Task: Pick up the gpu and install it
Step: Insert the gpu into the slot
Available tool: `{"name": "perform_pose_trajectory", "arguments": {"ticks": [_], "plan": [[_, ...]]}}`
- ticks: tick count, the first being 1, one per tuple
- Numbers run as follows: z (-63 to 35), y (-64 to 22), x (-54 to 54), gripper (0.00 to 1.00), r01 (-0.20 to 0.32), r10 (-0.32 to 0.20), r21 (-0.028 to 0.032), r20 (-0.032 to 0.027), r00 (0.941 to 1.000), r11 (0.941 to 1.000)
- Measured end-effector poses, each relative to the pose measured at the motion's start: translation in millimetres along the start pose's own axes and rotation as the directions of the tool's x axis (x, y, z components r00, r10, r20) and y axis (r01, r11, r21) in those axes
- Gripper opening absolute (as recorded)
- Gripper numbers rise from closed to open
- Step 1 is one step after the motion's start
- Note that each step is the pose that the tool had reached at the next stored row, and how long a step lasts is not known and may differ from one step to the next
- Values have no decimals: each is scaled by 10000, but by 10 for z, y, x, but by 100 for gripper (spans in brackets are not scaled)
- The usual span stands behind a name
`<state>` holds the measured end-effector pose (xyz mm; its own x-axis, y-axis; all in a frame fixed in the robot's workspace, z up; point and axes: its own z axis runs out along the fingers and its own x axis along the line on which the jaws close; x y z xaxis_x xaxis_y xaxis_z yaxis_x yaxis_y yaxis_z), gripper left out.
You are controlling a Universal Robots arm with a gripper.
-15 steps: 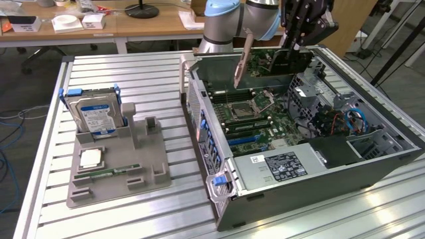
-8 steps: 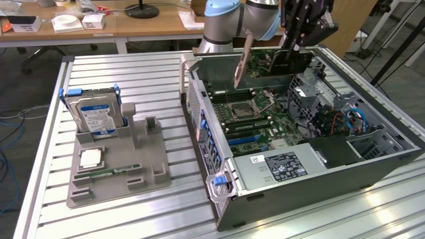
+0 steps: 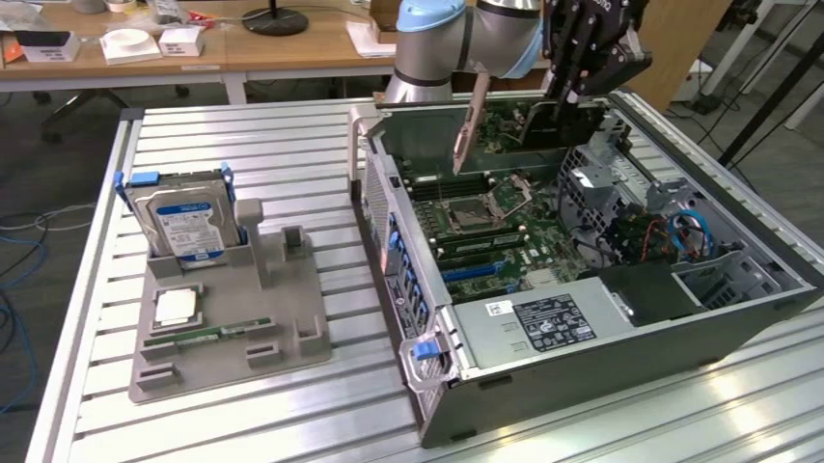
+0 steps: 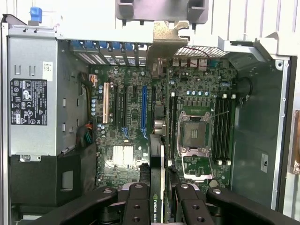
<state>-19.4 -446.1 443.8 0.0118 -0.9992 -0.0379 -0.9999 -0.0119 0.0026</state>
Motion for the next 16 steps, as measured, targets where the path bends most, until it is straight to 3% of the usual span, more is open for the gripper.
{"name": "perform_pose_trajectory", "arguments": {"ticks": [4, 11, 16], "plan": [[22, 0, 0, 25, -32, 32, 22, 77, 10000, 10000], [22, 0, 0, 25, -48, 47, 23, 78, 10000, 10000], [24, -1, 0, 25, -381, 381, 36, 80, 9992, 9993]]}}
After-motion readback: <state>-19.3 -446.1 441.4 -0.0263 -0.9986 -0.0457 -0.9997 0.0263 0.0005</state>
